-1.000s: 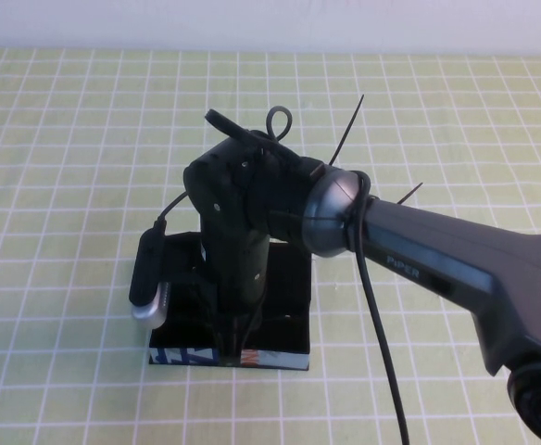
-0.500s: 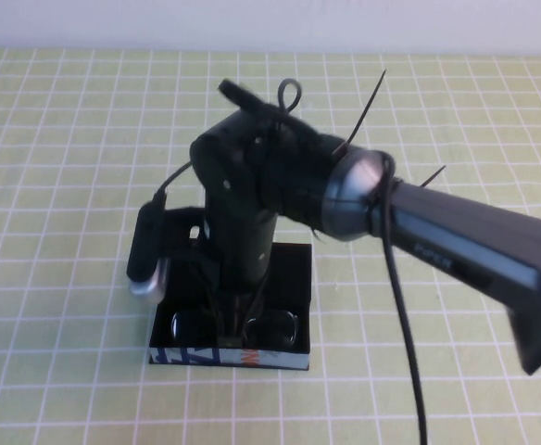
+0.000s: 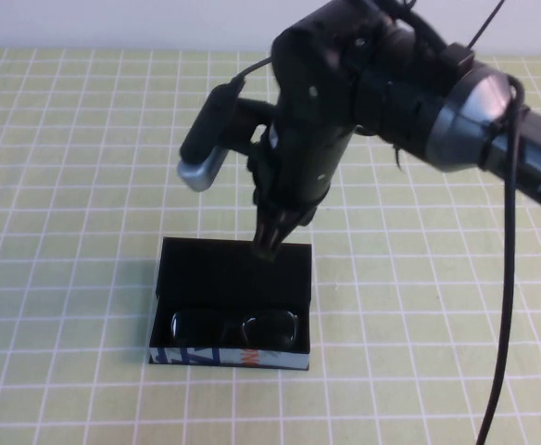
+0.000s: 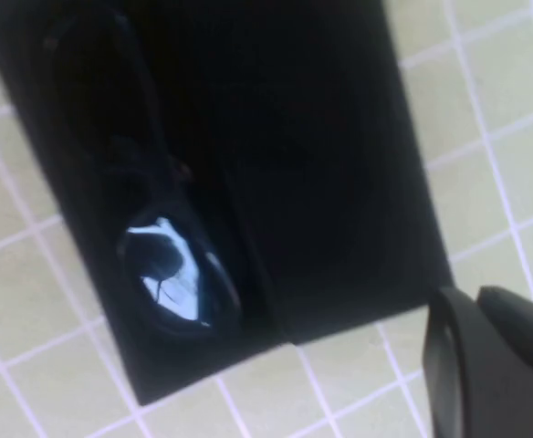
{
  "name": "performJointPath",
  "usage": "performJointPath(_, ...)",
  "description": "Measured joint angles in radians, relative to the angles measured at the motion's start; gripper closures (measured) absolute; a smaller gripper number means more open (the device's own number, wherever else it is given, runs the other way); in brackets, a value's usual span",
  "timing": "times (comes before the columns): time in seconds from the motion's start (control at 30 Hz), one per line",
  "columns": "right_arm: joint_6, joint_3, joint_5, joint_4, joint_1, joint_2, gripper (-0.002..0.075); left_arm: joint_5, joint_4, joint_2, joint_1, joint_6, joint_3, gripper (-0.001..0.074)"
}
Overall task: Return glasses to glasses case
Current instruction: Place the glasses in the glasses case, then close the glasses case
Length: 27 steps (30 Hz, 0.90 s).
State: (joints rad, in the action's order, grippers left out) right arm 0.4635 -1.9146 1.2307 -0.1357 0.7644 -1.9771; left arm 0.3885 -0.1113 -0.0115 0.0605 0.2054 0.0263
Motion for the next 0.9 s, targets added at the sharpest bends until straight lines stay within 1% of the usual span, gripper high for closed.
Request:
performJointPath(0.2,0.002,0.0,0.002,0.099,-0.092,0.0,0.0736,0.0,0.0,0.0,0.0,0.0,0.0,0.0737)
performJointPath(0.47,0.032,0.0,0.004,0.348,-0.228,0.0,0.0737,-0.007,0.002,0.0,0.0,0.004,0.0,0.0737)
performJointPath(0.53,0.038,0.0,0.004,0.4,-0.259,0.0,0.0737,-0.066,-0.019,0.0,0.0,-0.007,0.0,0.0737)
performJointPath(0.6,0.041,0.0,0.004,0.433,-0.282,0.0,0.0737,-0.161,-0.066,0.0,0.0,-0.037,0.0,0.0737)
performJointPath(0.73,0.044,0.0,0.004,0.468,-0.303,0.0,0.0737,-0.304,-0.145,0.0,0.0,-0.118,0.0,0.0737)
performJointPath(0.9,0.04,0.0,0.004,0.49,-0.306,0.0,0.0737,-0.361,-0.177,0.0,0.0,-0.173,0.0,0.0737)
